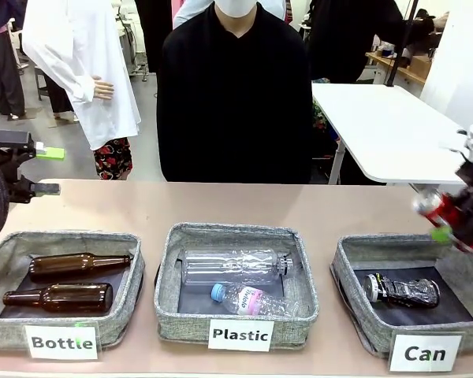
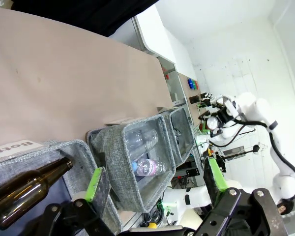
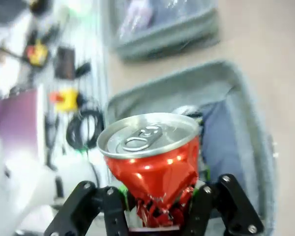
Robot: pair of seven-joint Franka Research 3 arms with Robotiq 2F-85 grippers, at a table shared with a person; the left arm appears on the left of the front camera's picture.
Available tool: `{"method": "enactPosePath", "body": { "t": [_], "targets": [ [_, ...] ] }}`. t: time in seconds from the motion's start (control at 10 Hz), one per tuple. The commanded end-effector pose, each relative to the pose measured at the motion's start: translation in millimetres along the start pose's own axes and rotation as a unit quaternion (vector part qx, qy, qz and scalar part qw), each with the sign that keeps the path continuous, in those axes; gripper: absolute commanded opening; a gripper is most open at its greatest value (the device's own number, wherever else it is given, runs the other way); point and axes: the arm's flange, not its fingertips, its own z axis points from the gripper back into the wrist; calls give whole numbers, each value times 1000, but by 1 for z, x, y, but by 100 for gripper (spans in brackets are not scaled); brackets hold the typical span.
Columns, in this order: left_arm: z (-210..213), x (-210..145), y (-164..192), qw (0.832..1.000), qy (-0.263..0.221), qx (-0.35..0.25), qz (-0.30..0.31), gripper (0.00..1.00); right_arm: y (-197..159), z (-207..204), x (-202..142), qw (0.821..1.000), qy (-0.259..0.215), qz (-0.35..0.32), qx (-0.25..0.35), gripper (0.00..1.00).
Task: Sort the can waste into the basket.
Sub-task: Pick up the can waste from the table and place it in the right Fabric basket.
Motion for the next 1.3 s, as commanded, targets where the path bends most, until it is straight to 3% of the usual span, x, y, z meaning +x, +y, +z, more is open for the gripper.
{"method": "enactPosePath", "body": {
  "t": [0.0, 0.3, 0.4, 0.5, 0.6, 0.7, 0.9, 1.0, 1.1, 1.2],
  "targets": [
    [3, 0, 1, 1000, 6, 1, -10, 100, 9, -12, -11, 988, 57, 144, -28, 0],
    [3, 0, 1, 1000, 6, 1, -10, 100, 5, -7, -9, 991, 24, 131, -33, 0],
    [3, 0, 1, 1000, 6, 1, -10, 100, 1, -5, -7, 991, 14, 126, -43, 35],
    [3, 0, 1, 1000, 6, 1, -10, 100, 1, -7, -8, 991, 20, 130, -41, 57],
    [3, 0, 1, 1000, 6, 1, -10, 100, 0, -6, -9, 991, 18, 126, -41, 92],
    [3, 0, 1, 1000, 6, 1, -10, 100, -1, -5, -9, 991, 16, 125, -42, 100],
    [3, 0, 1, 1000, 6, 1, -10, 100, -1, -6, -7, 992, 13, 122, -40, 100],
    [3, 0, 1, 1000, 6, 1, -10, 100, -1, -7, -7, 992, 13, 121, -37, 90],
    [3, 0, 1, 1000, 6, 1, -10, 100, -2, -7, -6, 992, 9, 118, -32, 99],
    [3, 0, 1, 1000, 6, 1, -10, 100, -3, -7, -4, 993, 2, 113, -24, 100]
  ]
}}
